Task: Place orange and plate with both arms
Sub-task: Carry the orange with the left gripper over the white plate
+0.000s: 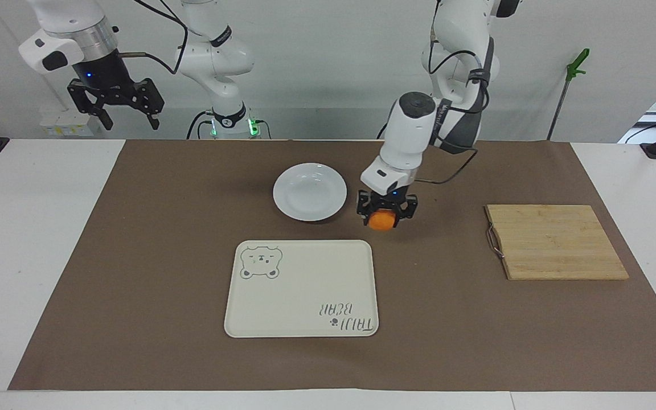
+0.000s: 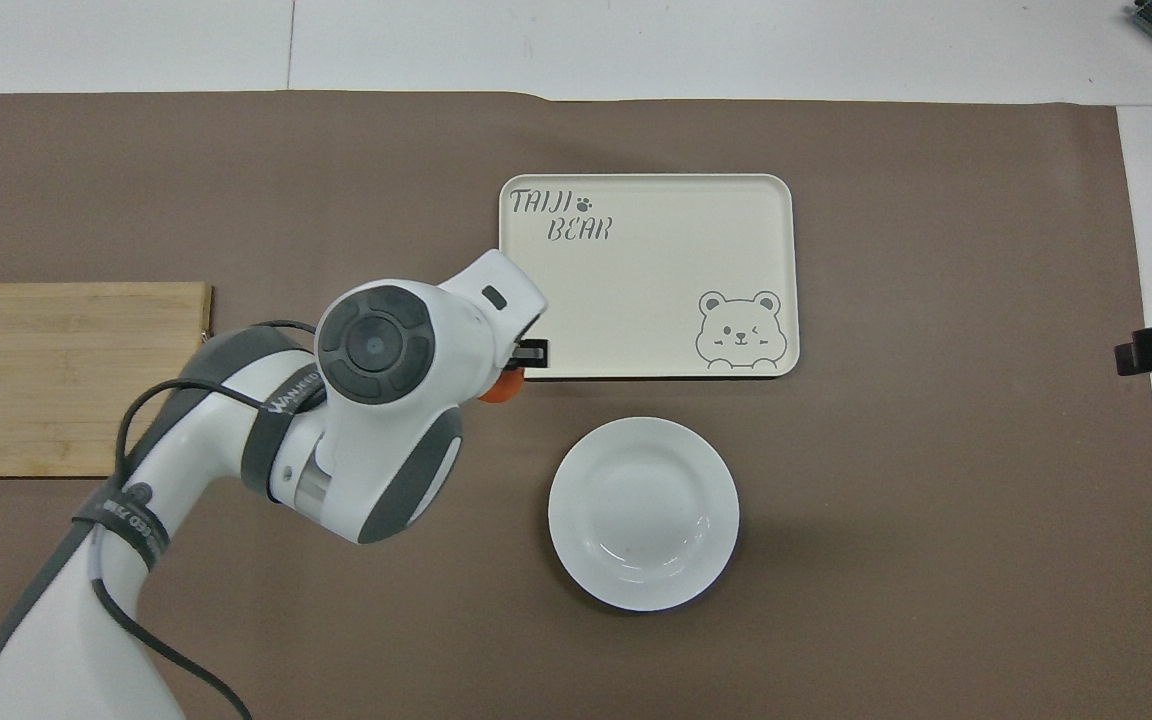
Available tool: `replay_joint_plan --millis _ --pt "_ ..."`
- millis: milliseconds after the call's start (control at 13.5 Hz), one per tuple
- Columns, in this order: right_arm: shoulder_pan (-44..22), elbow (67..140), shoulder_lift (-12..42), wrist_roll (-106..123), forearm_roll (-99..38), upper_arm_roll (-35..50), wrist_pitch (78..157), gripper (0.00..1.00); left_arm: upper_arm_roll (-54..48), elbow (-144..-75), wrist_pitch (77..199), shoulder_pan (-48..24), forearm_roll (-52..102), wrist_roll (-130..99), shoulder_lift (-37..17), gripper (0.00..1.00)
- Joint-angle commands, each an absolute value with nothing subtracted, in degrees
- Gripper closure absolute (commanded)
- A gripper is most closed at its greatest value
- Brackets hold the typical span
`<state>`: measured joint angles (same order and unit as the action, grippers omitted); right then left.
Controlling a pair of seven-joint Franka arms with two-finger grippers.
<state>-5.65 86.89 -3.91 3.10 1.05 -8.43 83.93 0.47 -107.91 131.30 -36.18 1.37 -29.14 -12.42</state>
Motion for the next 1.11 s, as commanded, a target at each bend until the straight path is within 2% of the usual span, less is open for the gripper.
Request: replay_joint_plan --millis 0,443,517,665,738,812,1034 --pt "-5.27 87.19 -4.39 4.31 1.41 -8.35 83.32 0.00 1.67 -109.16 136.30 -42.69 1.76 -33.82 -13.79 1.00" --pt "-5.27 87.19 -4.39 4.31 1.41 -8.35 83.32 0.00 1.58 -110.21 137.11 -50.01 1.93 -36.38 -15.91 1.00" --pt "-5.27 87.27 -4.39 4.31 1.41 -8.35 83.32 0.00 1.23 -111.26 137.20 -50.10 2.54 -36.73 -15.73 0.94" --pt "-5.27 87.19 -4.39 4.31 1.41 -8.35 83.32 0.00 0.53 -111.88 137.20 -51.23 3.25 -36.83 -16.43 0.58" --pt "-5.27 87.27 -4.39 4.31 1.41 -8.35 83.32 0.00 0.53 -112.41 137.72 -52.20 3.25 -36.91 -17.04 0.09" --pt "-5.27 87.19 -4.39 4.31 1.41 -8.35 83.32 0.00 0.53 -112.59 137.29 -52.55 3.25 -36.13 -17.31 0.00" --pt "-5.27 87.19 -4.39 4.31 1.41 -8.35 83.32 0.00 0.53 -111.71 136.94 -52.21 3.25 -36.39 -16.44 0.00"
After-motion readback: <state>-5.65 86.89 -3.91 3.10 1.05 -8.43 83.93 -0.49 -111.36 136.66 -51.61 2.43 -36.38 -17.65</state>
